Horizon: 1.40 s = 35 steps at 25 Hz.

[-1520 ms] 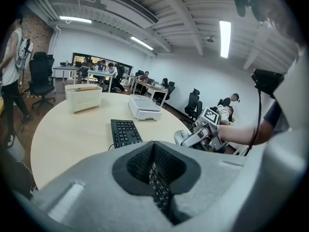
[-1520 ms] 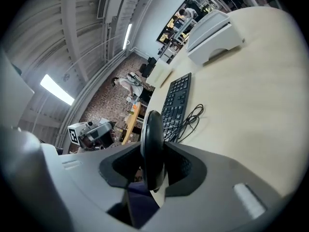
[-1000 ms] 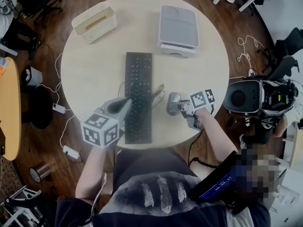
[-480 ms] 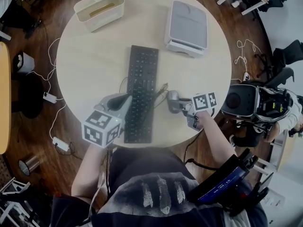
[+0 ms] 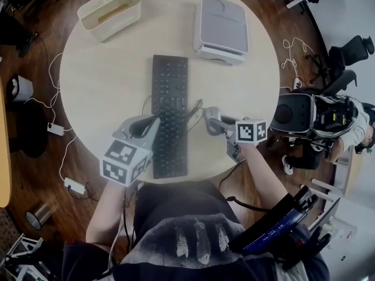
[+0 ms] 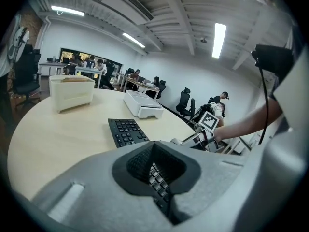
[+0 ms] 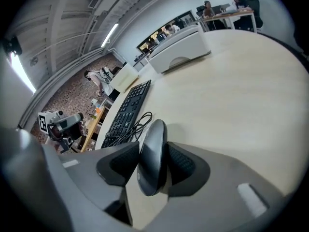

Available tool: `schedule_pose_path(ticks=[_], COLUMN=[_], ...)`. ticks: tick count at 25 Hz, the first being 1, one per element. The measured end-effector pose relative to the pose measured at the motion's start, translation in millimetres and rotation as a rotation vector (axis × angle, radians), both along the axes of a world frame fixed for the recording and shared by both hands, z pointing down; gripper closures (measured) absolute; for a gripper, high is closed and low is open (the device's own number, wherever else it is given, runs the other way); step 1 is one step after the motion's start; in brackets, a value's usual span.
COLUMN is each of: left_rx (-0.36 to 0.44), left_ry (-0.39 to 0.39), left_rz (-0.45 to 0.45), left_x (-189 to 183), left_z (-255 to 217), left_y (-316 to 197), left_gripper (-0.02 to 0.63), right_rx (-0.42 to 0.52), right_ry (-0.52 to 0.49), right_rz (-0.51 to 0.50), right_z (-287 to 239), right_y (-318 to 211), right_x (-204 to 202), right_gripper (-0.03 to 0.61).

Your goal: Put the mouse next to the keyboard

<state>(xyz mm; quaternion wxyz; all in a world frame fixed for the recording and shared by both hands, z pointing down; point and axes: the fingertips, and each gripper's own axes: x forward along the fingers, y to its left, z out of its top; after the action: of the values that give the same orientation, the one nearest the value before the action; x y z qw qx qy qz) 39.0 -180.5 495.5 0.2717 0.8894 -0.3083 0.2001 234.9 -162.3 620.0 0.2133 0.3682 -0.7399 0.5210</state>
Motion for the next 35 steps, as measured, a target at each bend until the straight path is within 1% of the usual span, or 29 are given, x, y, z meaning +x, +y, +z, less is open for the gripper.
schedule_pose_path(ticks=[2, 4, 6, 8, 12, 16, 17, 20, 23, 25, 28, 29, 30, 32, 33, 35], left_rx=[0.033, 0.043, 0.046, 0.050, 0.081, 0.123, 0.129, 0.148, 0.163, 0.179, 0.218, 0.230, 0.238, 0.245, 0.247, 0.260], left_ry=[-0.022, -0.030, -0.037, -0.044, -0.079, -0.127, -0.136, -0.166, -0.171, -0.175, -0.184, -0.190, -0.198, -0.212, -0.218, -0.230], left_rz=[0.021, 0.043, 0.062, 0.072, 0.077, 0.038, 0.027, -0.005, -0.037, -0.045, -0.042, -0.040, -0.039, -0.036, -0.034, -0.028], left_x=[4, 9, 12, 15, 22, 23, 24, 27, 38, 49, 65, 69, 73, 80, 84, 91], left_z=[-2, -3, -5, -9, -19, -34, -38, -50, -61, -68, -81, -85, -87, -91, -93, -98], left_y=[-2, -2, 0, 2, 3, 5, 8, 15, 22, 27, 34, 38, 42, 52, 57, 66], left_gripper=[0.614, 0.614, 0.614, 0.614, 0.614, 0.614, 0.614, 0.614, 0.614, 0.614, 0.614, 0.614, 0.614, 0.614, 0.614, 0.614], right_rx=[0.049, 0.080, 0.092, 0.091, 0.092, 0.142, 0.156, 0.216, 0.289, 0.327, 0.383, 0.405, 0.426, 0.452, 0.456, 0.467], right_ry=[0.029, 0.073, 0.121, 0.147, 0.139, 0.146, 0.133, 0.051, 0.002, -0.033, -0.091, -0.123, -0.171, -0.297, -0.355, -0.443], right_rz=[0.027, 0.050, 0.067, 0.074, 0.077, 0.022, 0.020, 0.053, 0.055, 0.062, 0.086, 0.085, 0.079, 0.070, 0.077, 0.107], right_z=[-1, 0, 2, 3, 4, -1, -6, -33, -62, -79, -103, -112, -121, -138, -144, -156], right_y=[-4, -5, -3, 0, -3, -8, -8, -12, -13, -9, -4, -1, 3, 15, 22, 35], right_x=[6, 14, 20, 21, 18, 18, 19, 26, 37, 45, 57, 60, 61, 65, 70, 80], right_gripper=[0.389, 0.379, 0.359, 0.347, 0.341, 0.337, 0.331, 0.325, 0.325, 0.326, 0.349, 0.369, 0.411, 0.483, 0.571, 0.577])
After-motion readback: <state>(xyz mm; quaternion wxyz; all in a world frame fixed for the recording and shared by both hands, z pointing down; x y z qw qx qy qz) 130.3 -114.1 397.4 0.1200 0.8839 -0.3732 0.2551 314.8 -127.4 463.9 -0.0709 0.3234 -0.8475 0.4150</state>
